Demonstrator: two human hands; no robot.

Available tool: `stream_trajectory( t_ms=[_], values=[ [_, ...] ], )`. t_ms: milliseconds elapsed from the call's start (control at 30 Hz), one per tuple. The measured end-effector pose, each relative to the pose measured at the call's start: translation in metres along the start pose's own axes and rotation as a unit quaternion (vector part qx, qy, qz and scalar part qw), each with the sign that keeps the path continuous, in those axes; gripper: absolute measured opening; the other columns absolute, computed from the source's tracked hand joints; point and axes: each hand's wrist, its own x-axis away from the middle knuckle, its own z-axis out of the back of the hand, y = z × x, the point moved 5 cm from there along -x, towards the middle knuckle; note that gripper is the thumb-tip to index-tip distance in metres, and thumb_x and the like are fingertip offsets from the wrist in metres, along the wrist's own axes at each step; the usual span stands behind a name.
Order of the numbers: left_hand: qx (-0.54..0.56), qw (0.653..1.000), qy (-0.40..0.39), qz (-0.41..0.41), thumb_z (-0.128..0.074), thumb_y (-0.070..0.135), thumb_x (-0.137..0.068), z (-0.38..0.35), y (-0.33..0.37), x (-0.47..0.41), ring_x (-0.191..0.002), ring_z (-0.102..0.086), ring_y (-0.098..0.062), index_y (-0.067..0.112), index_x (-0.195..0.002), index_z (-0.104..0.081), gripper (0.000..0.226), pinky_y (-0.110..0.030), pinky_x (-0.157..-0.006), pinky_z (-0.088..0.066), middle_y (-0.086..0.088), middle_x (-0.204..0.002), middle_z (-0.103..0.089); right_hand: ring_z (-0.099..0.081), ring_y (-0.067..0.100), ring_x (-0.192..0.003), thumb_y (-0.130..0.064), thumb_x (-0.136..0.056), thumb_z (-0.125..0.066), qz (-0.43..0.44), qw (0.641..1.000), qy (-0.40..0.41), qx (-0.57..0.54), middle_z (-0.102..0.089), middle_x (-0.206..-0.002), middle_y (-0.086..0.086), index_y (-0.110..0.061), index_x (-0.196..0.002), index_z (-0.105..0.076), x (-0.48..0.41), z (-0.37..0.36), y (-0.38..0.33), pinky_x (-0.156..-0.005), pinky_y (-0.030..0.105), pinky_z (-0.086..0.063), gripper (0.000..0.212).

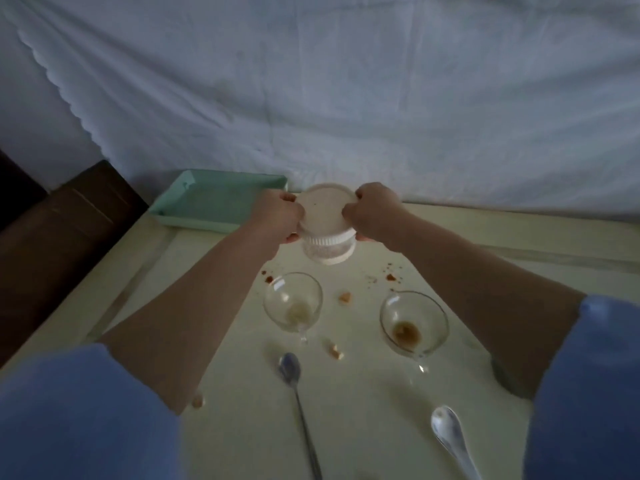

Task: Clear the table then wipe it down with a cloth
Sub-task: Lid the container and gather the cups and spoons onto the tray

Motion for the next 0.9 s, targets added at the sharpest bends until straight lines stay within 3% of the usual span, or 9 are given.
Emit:
stream_trajectory(
  t_ms=[133,233,333,433,600,700,767,833,900],
  values=[
    [0.008,1.0,0.022,0.0,-0.052,-0.005,-0.087,0.015,-0.026,-0.085,-0.082,-0.06,-0.022,0.003,-0.114,-0.06,0.029,-0.041,-0.081,-0.056,-0.01,-0.096,-0.062,-0.06,0.024,-0.075,-0.005,-0.088,-0.045,-0.054,0.996,-0.014,-0.072,-0.058,-0.096,0.016,0.0,-0.114,-0.056,-0.074,-0.045,0.002,-0.079,0.041,-0.059,0.029],
    [0.026,0.999,0.035,0.006,-0.053,-0.009,-0.083,0.014,-0.045,-0.131,-0.067,-0.06,-0.019,0.0,-0.115,-0.06,0.034,-0.041,-0.076,-0.056,-0.01,-0.083,-0.063,-0.054,0.02,-0.066,0.0,-0.086,-0.042,-0.078,0.987,-0.025,-0.136,-0.055,-0.096,0.017,0.0,-0.113,-0.057,-0.112,-0.066,0.011,-0.067,0.032,-0.052,0.032],
    [0.046,0.998,0.046,-0.006,-0.052,-0.014,-0.077,0.009,-0.061,-0.175,-0.078,-0.064,-0.027,-0.001,-0.112,-0.063,0.039,-0.042,-0.081,-0.056,-0.017,-0.098,-0.067,-0.055,0.023,-0.086,0.001,-0.09,-0.036,-0.097,0.98,-0.041,-0.17,-0.055,-0.104,0.013,-0.005,-0.118,-0.054,-0.148,-0.087,0.018,-0.08,0.034,-0.052,0.034],
    [0.021,0.997,0.067,-0.035,-0.051,-0.012,-0.077,0.003,-0.066,-0.204,-0.087,-0.06,-0.026,0.003,-0.11,-0.065,0.039,-0.038,-0.082,-0.051,-0.017,-0.101,-0.067,-0.053,0.016,-0.074,0.001,-0.092,-0.034,-0.119,0.971,-0.035,-0.207,-0.053,-0.091,0.005,-0.005,-0.12,-0.055,-0.174,-0.101,0.021,-0.072,0.028,-0.051,0.036],
    [-0.019,0.996,0.055,-0.068,-0.046,-0.01,-0.079,-0.006,-0.072,-0.233,-0.084,-0.053,-0.021,0.01,-0.097,-0.064,0.033,-0.028,-0.07,-0.04,-0.013,-0.093,-0.063,-0.053,0.023,-0.081,0.001,-0.089,-0.039,-0.104,0.971,-0.024,-0.215,-0.052,-0.093,0.011,0.002,-0.122,-0.052,-0.207,-0.116,0.031,-0.091,0.036,-0.049,0.035],
    [-0.042,0.993,0.058,-0.091,-0.049,-0.004,-0.084,-0.008,-0.075,-0.242,-0.097,-0.055,-0.019,0.006,-0.119,-0.06,0.037,-0.024,-0.077,-0.04,-0.01,-0.11,-0.063,-0.053,0.019,-0.083,0.002,-0.086,-0.039,-0.092,0.972,-0.001,-0.218,-0.057,-0.092,0.01,-0.004,-0.109,-0.061,-0.215,-0.124,0.042,-0.085,0.035,-0.054,0.032],
    [-0.062,0.99,0.073,-0.105,-0.051,0.002,-0.089,-0.008,-0.076,-0.242,-0.111,-0.054,-0.019,0.007,-0.133,-0.049,0.045,-0.022,-0.085,-0.038,-0.008,-0.124,-0.058,-0.057,0.017,-0.097,0.004,-0.084,-0.038,-0.082,0.973,-0.012,-0.214,-0.06,-0.115,0.007,-0.014,-0.126,-0.056,-0.211,-0.129,0.044,-0.087,0.028,-0.048,0.049],
    [-0.068,0.988,0.072,-0.119,-0.051,0.003,-0.09,-0.01,-0.075,-0.234,-0.114,-0.054,-0.018,0.008,-0.134,-0.047,0.045,-0.021,-0.084,-0.038,-0.007,-0.127,-0.056,-0.05,0.018,-0.123,0.005,-0.085,-0.038,-0.075,0.974,-0.032,-0.211,-0.045,-0.143,0.002,-0.017,-0.143,-0.037,-0.201,-0.13,0.043,-0.098,0.027,-0.039,0.062],
    [-0.071,0.987,0.07,-0.124,-0.049,-0.001,-0.088,-0.011,-0.073,-0.22,-0.116,-0.054,-0.021,0.007,-0.132,-0.048,0.045,-0.021,-0.084,-0.039,-0.009,-0.127,-0.057,-0.047,0.012,-0.121,0.001,-0.089,-0.04,-0.055,0.978,-0.041,-0.195,-0.036,-0.151,-0.001,-0.018,-0.147,-0.031,-0.186,-0.124,0.037,-0.09,0.021,-0.034,0.061]
  ],
)
